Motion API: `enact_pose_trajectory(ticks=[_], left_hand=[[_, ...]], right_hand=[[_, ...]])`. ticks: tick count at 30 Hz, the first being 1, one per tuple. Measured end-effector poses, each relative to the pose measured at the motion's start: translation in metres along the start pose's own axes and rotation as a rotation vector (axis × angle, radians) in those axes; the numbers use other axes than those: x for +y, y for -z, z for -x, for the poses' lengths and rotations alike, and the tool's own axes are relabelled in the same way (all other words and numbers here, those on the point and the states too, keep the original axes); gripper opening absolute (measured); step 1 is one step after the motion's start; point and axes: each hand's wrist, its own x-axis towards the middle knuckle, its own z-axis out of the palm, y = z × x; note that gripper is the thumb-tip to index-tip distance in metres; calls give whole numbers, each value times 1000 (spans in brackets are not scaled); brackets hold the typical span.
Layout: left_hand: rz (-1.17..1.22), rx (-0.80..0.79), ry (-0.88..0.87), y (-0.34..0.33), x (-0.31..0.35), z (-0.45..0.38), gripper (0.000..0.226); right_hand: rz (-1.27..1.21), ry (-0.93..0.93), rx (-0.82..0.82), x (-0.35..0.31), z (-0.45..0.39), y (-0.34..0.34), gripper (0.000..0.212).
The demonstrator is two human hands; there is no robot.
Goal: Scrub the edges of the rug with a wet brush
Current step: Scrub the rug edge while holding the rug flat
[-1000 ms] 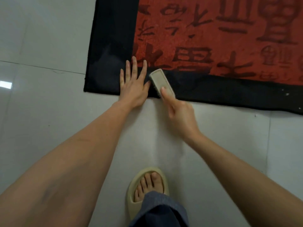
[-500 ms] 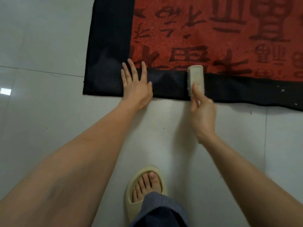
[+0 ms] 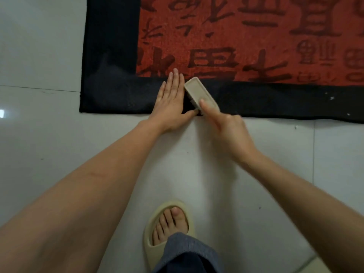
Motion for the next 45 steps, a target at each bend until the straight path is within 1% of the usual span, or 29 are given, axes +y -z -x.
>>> enact_pose_trajectory(ticks=[2,4,5,7,9,10,11,13,14,15,17,19,20,23,24,27,29,30,31,33,34,35,37,39,40,41,43,44,45], left_hand=[[-6,-14,-6,1,2,-1,99],[-12,-21,-6,1,4,-1,96],[-13,-27,-6,2,4,-1,95],[1,-48,-10,3,3,0,93],[23,-70,-24,5,2,0,92],[21,-77,-29,6,1,0,92],[12,-79,-30,5,1,1,92],[6,-81,-26,6,2,1,92],[12,-80,-20,6,3,2,92],[16,-79,-19,6,4,1,92],[17,-88,-16,8,3,0,94],[14,-108,-18,9,2,-1,94],[10,-115,-11,9,2,1,95],[8,-134,25,12,8,1,96],[31,-140,50,13,14,0,97],[183,-94,136,12,32,-8,94],[191,-52,167,9,35,-12,91],[146,-49,159,5,35,-13,90],[106,-51,146,4,34,-13,88],[72,-60,143,2,33,-12,87],[59,-50,154,1,33,-12,88],[49,-38,166,0,33,-13,89],[47,-30,179,-3,35,-15,89],[39,-24,172,-4,33,-16,88],[42,-27,166,-3,32,-16,88],[45,-28,155,-3,32,-15,89],[24,-24,147,-4,34,-13,92],[14,-26,148,-4,35,-12,95],[6,-33,152,-3,37,-12,98]], right_hand=[[74,-136,72,36,-8,34,56],[-97,-313,244,32,-5,35,46],[-153,-314,275,14,0,20,46],[-186,-187,171,-14,11,-10,54],[-117,-28,31,-7,15,-7,65],[-39,-10,-9,9,9,6,68],[9,-62,3,28,1,21,67],[-88,-266,174,37,-6,32,53],[-142,-302,232,24,-3,24,49],[-181,-261,231,5,3,8,49],[-189,-107,93,-15,16,-14,58],[-72,3,-18,7,18,3,69],[-15,-13,-20,27,10,19,70],[-147,-280,232,47,3,37,48],[-197,-295,286,34,8,23,46],[-243,-121,157,-3,19,-16,53],[-117,-6,70,13,11,0,57],[-46,-10,74,32,3,14,59],[-19,-87,117,48,-5,31,58],[-120,-315,278,58,-5,44,47],[-165,-358,330,47,0,36,45],[-203,-324,321,30,3,20,45],[-196,-170,173,3,12,-2,51],[-67,-33,60,15,10,9,57],[19,-15,52,33,3,24,58],[73,-65,78,50,-5,41,55],[-2,-264,193,61,-16,55,47],[-43,-307,240,52,-16,47,46],[-76,-270,247,37,-15,32,46]])
